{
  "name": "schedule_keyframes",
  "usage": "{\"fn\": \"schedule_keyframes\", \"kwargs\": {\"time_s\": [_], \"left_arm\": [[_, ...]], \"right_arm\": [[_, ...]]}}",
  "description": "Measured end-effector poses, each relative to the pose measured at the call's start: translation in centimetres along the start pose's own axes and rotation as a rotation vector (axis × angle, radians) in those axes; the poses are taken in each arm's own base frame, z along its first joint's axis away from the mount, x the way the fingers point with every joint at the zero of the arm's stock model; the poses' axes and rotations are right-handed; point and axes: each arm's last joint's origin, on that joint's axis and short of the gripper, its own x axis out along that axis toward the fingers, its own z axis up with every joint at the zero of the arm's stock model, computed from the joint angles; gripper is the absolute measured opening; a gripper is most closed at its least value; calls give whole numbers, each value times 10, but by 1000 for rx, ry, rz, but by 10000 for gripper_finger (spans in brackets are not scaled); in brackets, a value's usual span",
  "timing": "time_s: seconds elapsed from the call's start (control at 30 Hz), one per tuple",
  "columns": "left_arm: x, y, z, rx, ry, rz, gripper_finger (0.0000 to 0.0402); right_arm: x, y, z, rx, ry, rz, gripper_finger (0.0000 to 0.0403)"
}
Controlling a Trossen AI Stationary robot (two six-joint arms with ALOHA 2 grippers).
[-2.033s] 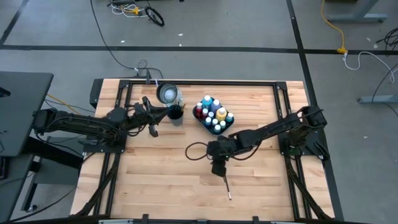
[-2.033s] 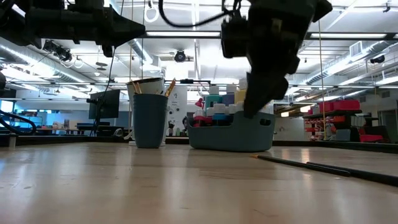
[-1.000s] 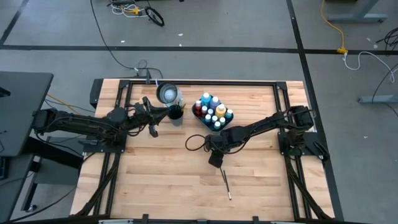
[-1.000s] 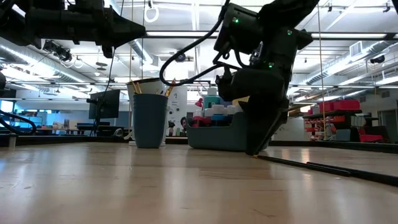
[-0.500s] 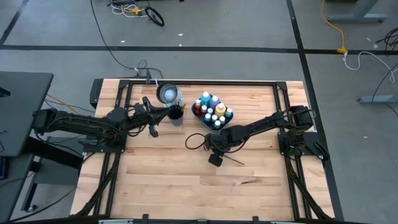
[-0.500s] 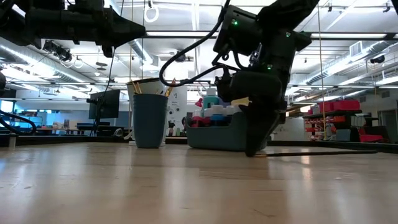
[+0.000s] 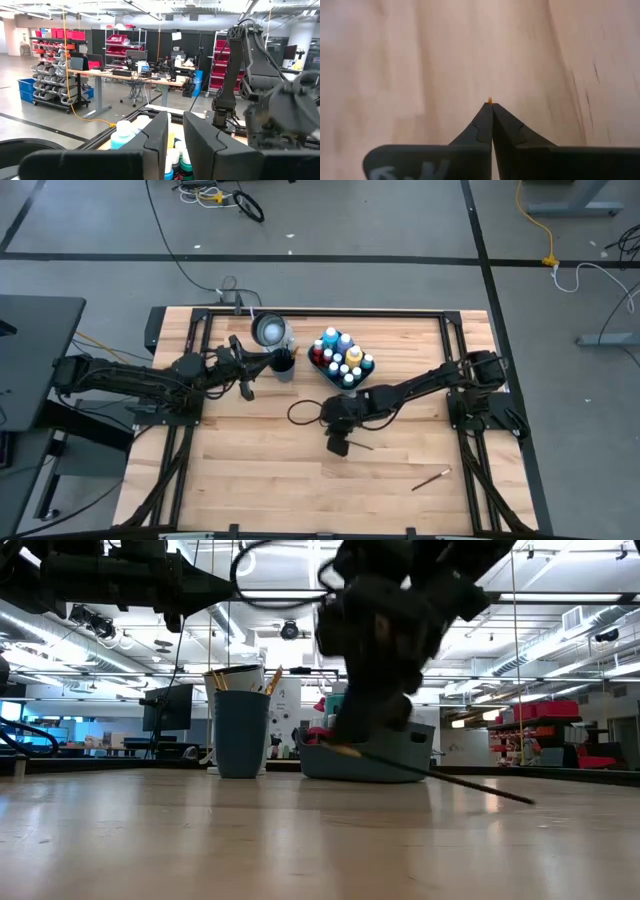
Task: Pick & Place Paint Supplies
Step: Put the gold paint brush into the blue cup
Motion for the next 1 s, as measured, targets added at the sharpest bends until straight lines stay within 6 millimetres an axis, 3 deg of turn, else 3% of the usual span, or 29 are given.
{"fn": "schedule_keyframes", "kwargs": {"time_s": [0.2,0.5,0.63,0.87,1.0], "left_arm": [[0,0,1,-12,-12,-1,67],[-4,-2,19,32,-170,-57,67],[-7,-1,25,48,-219,-64,67],[-6,-2,18,71,-150,-98,67],[-6,-1,4,223,-2,-66,68]], "right_arm": [[-17,12,27,-196,-266,75,1],[-59,8,70,-393,-741,-164,0],[-73,-3,86,-440,-903,-266,0],[-73,-16,89,-485,-868,-122,0],[-69,-12,84,-485,-816,-63,16]]}}
